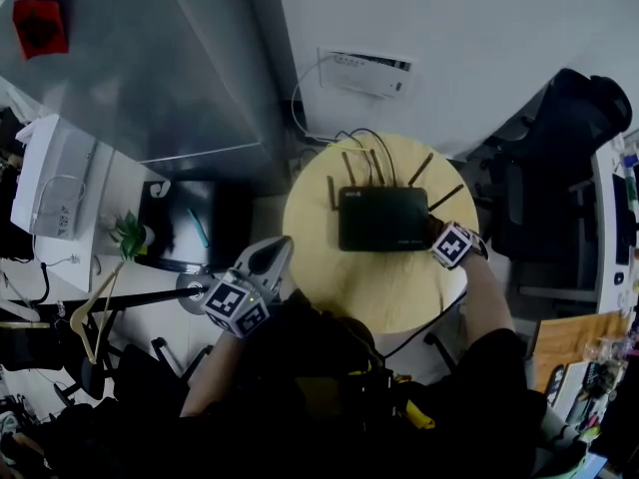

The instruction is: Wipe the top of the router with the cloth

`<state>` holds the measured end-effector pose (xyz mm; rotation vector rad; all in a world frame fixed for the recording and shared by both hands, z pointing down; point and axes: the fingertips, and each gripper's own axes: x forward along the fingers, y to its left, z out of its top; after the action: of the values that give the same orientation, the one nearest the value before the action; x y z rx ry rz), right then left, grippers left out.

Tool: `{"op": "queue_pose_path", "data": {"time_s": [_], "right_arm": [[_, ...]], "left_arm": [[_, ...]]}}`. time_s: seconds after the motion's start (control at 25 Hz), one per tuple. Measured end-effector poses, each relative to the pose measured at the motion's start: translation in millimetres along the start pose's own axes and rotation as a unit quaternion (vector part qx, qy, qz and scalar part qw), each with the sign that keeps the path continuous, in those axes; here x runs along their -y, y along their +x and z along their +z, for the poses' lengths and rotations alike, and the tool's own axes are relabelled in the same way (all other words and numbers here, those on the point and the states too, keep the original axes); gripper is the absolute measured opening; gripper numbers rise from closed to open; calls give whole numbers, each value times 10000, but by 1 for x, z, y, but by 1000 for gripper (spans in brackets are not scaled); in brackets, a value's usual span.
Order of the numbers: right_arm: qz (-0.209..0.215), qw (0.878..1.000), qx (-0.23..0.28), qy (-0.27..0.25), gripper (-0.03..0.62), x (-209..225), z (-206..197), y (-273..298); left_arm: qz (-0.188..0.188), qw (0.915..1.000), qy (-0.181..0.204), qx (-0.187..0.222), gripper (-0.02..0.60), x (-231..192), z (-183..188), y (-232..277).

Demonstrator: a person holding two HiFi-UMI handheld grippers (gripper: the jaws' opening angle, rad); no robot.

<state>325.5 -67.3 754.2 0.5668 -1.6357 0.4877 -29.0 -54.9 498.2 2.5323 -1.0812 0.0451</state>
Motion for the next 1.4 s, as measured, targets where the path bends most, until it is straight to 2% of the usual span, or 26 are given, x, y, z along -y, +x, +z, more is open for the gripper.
{"op": "queue_pose_path", "data": {"time_s": [0.16, 0.28, 0.52, 0.84, 1.0, 1.12, 1.4], "right_arm": [[130, 9993, -24, -364, 64, -17, -5, -2], [-77, 9988, -114, -474, 64, -18, -11, -7], [-72, 9984, 259, 499, 64, -30, -8, -8], [-303, 9859, 595, 1535, 64, -49, -8, -10], [-390, 9730, 730, 2155, 64, -56, -2, -11], [-328, 9603, 473, 2731, 64, -67, -18, -5], [-151, 9095, 843, 4069, 64, -83, 1, -1]], "left_arm": [[-68, 10000, 39, 7, -3, 6, 1, 2], [-106, 9999, 50, 7, -3, 13, 1, 3], [-164, 9998, 56, 59, -3, 27, -1, 4], [-420, 9991, 41, -25, -3, 41, -12, 7], [-660, 9978, 38, -21, -3, 39, -10, 7], [-799, 9968, 41, -37, -3, 34, -4, 6], [-1119, 9937, 85, -6, -3, 17, 6, 0]]}}
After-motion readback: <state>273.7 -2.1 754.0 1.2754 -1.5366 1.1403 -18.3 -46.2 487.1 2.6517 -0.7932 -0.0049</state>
